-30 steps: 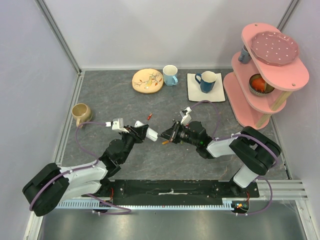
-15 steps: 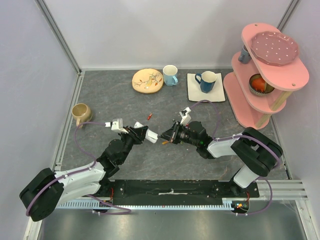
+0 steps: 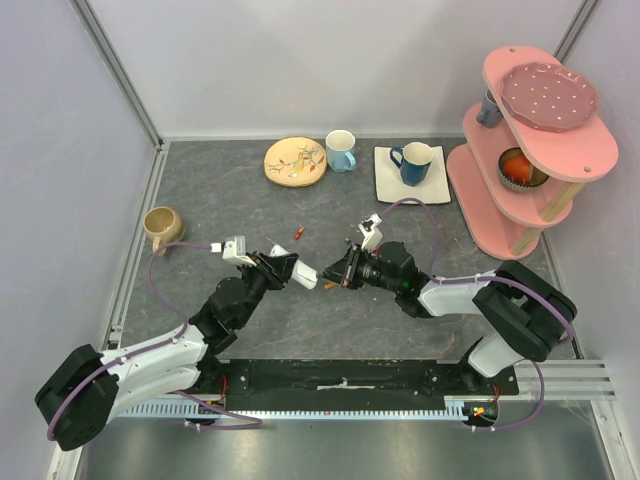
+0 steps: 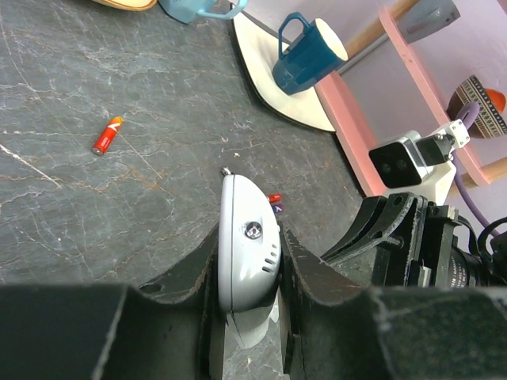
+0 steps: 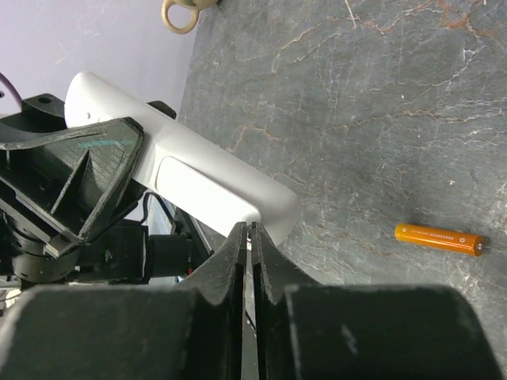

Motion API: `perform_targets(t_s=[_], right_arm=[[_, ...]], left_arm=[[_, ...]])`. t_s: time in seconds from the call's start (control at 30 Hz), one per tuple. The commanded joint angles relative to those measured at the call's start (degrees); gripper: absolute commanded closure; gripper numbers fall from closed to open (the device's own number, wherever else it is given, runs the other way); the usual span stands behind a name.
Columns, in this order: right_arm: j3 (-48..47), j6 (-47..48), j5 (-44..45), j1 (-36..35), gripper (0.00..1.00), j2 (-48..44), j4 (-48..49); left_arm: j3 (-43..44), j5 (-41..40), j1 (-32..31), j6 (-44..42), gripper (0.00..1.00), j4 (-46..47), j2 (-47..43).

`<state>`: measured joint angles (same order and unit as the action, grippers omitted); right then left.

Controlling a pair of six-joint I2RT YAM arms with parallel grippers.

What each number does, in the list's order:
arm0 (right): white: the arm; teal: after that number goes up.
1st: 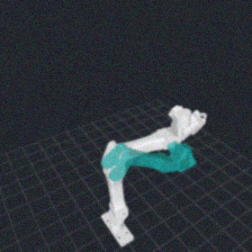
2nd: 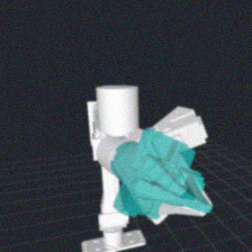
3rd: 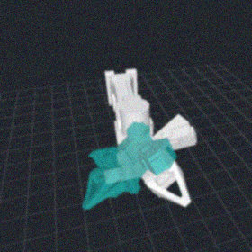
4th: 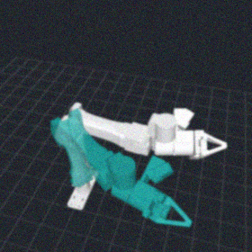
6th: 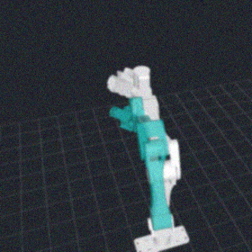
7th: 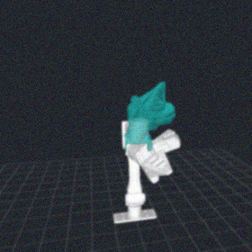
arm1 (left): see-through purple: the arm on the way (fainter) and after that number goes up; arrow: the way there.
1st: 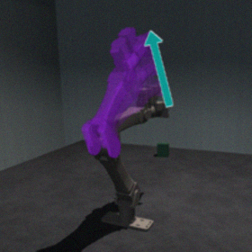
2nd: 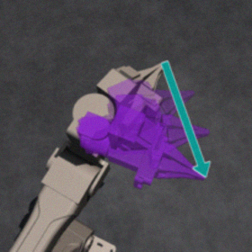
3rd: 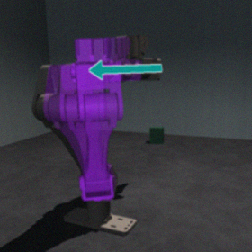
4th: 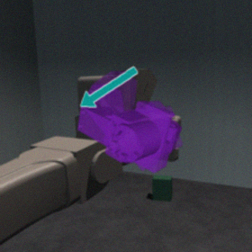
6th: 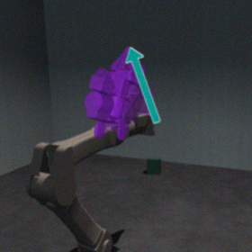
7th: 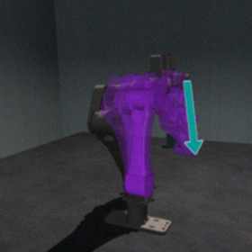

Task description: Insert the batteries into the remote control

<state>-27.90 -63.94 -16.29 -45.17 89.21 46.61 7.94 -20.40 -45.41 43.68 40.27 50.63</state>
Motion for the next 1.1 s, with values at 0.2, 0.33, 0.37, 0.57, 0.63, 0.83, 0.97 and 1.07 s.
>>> perform_targets(t_s=[0.2, 0.33, 0.37, 0.57, 0.63, 0.83, 0.97, 1.07], right_arm=[[-3.21, 4.96, -1.37, -0.36, 0.8, -4.74, -4.94], [-3.65, 6.02, -0.93, -0.36, 0.76, -6.15, -8.37], [-3.83, 6.2, -0.93, -0.36, 0.75, -6.24, -8.73], [-4.09, 6.46, -0.49, -0.36, 0.71, -6.85, -10.4], [-4.09, 6.81, 0.03, -0.36, 0.7, -7.29, -11.36], [-3.92, 8.39, 1.7, -0.36, 0.63, -9.67, -14.97], [-3.92, 8.75, 1.53, -0.36, 0.56, -10.11, -16.2], [-4.18, 10.93, 2.4, -0.27, 0.51, -12.3, -19.09]], left_arm=[[2.69, 5.29, -0.65, 5.8, 0.98, -3.88, -2.12], [2.86, 4.41, -0.65, 6.41, 0.98, -3.97, -1.77], [2.87, 4.32, -0.65, 6.33, 0.98, -3.97, -1.68], [2.87, 4.06, -0.65, 6.33, 0.98, -4.15, -1.41], [2.87, 3.71, -0.65, 6.24, 0.98, -4.41, -1.59], [3.13, 2.56, -0.56, 6.24, 0.98, -5.82, -2.2], [3.22, 2.47, -0.56, 6.77, 0.98, -5.56, -2.03], [3.31, 2.65, -0.56, 7.29, 0.98, -5.47, -1.94]])
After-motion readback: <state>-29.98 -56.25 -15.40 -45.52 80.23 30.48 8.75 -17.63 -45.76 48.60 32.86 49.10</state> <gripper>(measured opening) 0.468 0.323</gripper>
